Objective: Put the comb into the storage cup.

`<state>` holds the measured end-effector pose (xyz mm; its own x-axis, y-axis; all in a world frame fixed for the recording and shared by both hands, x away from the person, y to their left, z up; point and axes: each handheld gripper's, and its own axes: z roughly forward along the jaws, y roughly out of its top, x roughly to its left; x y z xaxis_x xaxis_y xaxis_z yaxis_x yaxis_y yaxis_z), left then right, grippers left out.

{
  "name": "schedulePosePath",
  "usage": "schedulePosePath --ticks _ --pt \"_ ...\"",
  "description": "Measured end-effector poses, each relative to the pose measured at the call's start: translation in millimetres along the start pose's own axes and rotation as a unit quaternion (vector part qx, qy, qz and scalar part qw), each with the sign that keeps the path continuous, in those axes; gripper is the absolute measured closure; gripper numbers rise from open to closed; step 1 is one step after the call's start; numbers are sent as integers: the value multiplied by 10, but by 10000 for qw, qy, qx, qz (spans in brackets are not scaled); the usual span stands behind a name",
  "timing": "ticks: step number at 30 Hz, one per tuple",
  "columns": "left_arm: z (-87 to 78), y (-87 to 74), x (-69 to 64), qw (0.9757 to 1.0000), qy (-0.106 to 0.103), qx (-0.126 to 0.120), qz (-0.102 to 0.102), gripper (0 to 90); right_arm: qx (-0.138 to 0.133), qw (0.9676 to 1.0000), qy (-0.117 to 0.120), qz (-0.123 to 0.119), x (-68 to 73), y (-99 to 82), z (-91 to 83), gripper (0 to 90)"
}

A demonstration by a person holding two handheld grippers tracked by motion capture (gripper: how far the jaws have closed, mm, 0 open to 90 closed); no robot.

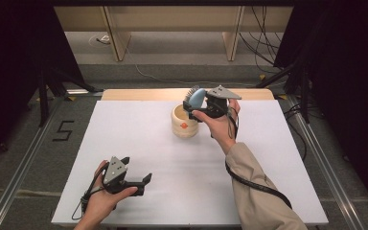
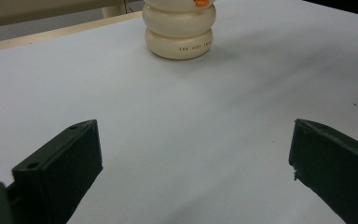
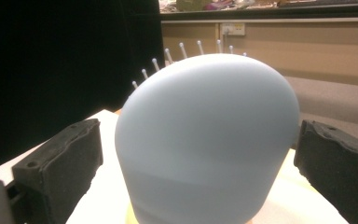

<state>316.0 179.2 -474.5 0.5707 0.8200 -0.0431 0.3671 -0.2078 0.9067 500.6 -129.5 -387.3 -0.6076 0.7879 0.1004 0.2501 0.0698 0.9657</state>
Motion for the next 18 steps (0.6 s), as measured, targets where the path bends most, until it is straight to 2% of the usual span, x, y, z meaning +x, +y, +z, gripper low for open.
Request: schedulePosePath --ticks 18 --pt "1 0 3 10000 12 7 -3 21 285 9993 145 -186 -53 6 -160 18"
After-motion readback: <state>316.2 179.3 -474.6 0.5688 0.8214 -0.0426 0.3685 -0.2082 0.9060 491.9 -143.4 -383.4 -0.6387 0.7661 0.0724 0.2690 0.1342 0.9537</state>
